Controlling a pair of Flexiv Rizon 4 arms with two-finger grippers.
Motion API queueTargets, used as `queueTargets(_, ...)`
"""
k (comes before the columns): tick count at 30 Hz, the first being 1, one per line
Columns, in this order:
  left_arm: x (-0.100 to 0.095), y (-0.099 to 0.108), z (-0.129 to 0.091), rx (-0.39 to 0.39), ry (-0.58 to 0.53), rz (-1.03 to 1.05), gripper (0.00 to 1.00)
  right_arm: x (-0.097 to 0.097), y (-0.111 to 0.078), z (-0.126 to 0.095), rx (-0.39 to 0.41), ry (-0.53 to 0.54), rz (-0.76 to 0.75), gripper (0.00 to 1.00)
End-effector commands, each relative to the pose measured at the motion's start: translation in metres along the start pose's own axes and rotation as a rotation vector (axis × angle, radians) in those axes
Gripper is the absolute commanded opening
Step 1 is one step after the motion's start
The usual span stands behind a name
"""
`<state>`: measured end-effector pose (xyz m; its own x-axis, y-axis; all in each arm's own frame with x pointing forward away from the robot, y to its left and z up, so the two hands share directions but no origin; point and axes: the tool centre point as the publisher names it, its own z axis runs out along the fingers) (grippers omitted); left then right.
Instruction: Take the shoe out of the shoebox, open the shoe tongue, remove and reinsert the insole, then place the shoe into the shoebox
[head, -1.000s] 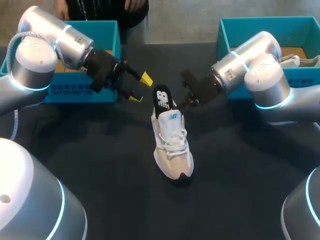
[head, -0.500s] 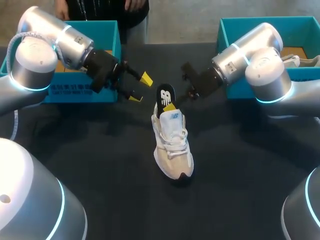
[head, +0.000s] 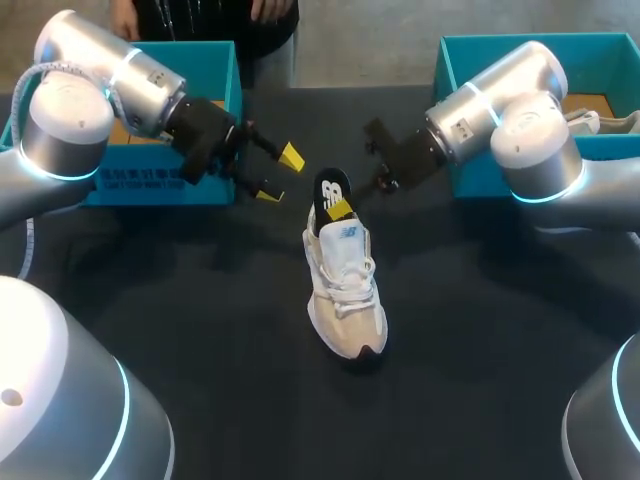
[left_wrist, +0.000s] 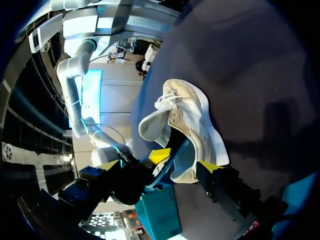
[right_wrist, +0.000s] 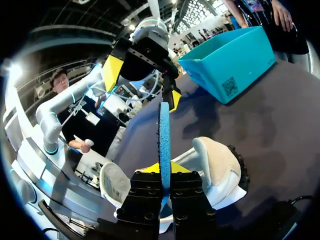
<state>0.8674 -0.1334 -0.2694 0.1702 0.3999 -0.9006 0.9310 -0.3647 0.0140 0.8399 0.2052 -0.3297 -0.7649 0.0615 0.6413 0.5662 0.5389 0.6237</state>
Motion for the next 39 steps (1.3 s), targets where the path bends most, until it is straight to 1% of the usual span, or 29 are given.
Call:
queueTargets(1, 0.0, -0.002, 0.0, -0.002, 0.001, 0.001, 1.0, -0.003, -0.001, 0.004, 0.004, 0.01, 0.005, 0.0)
queueTargets(7, 0.0, -0.002, 0.0, -0.006, -0.002, 0.001, 1.0, 0.003, -0.008, 0.012, 0.009, 0.03, 0.024, 0.0)
queueTargets(15, 0.001, -0.002, 0.001, -0.005, -0.007, -0.001, 1.0, 0.006, -0.016, 0.016, 0.013, 0.042, 0.04, 0.0)
queueTargets(18, 0.001, -0.002, 0.002, -0.003, -0.006, -0.002, 1.0, 0.008, -0.019, 0.022, 0.025, 0.059, 0.051, 0.0)
queueTargets(22, 0.001, -0.002, 0.001, -0.005, -0.007, -0.002, 1.0, 0.009, -0.019, 0.024, 0.027, 0.062, 0.054, 0.0)
queueTargets(23, 0.001, -0.002, 0.001, -0.006, -0.007, -0.002, 1.0, 0.009, -0.019, 0.023, 0.027, 0.06, 0.052, 0.01)
queueTargets(24, 0.001, -0.002, 0.001, -0.007, -0.007, -0.003, 1.0, 0.009, -0.018, 0.023, 0.026, 0.059, 0.051, 0.06)
queueTargets(26, 0.001, -0.002, 0.001, -0.007, -0.007, -0.003, 1.0, 0.009, -0.018, 0.023, 0.026, 0.059, 0.051, 0.06)
queueTargets(27, 0.002, -0.002, 0.0, -0.007, -0.008, -0.003, 1.0, 0.009, -0.016, 0.022, 0.025, 0.055, 0.047, 0.18)
queueTargets(28, 0.002, -0.002, 0.0, -0.006, -0.008, -0.003, 1.0, 0.008, -0.011, 0.014, 0.023, 0.031, 0.03, 0.33)
queueTargets(34, 0.002, -0.002, 0.0, -0.007, -0.01, -0.002, 1.0, 0.011, 0.0, 0.005, 0.028, 0.005, 0.007, 0.34)
queueTargets(39, 0.002, -0.003, -0.001, -0.007, -0.009, -0.001, 1.0, 0.01, 0.005, -0.003, 0.029, -0.014, -0.006, 0.33)
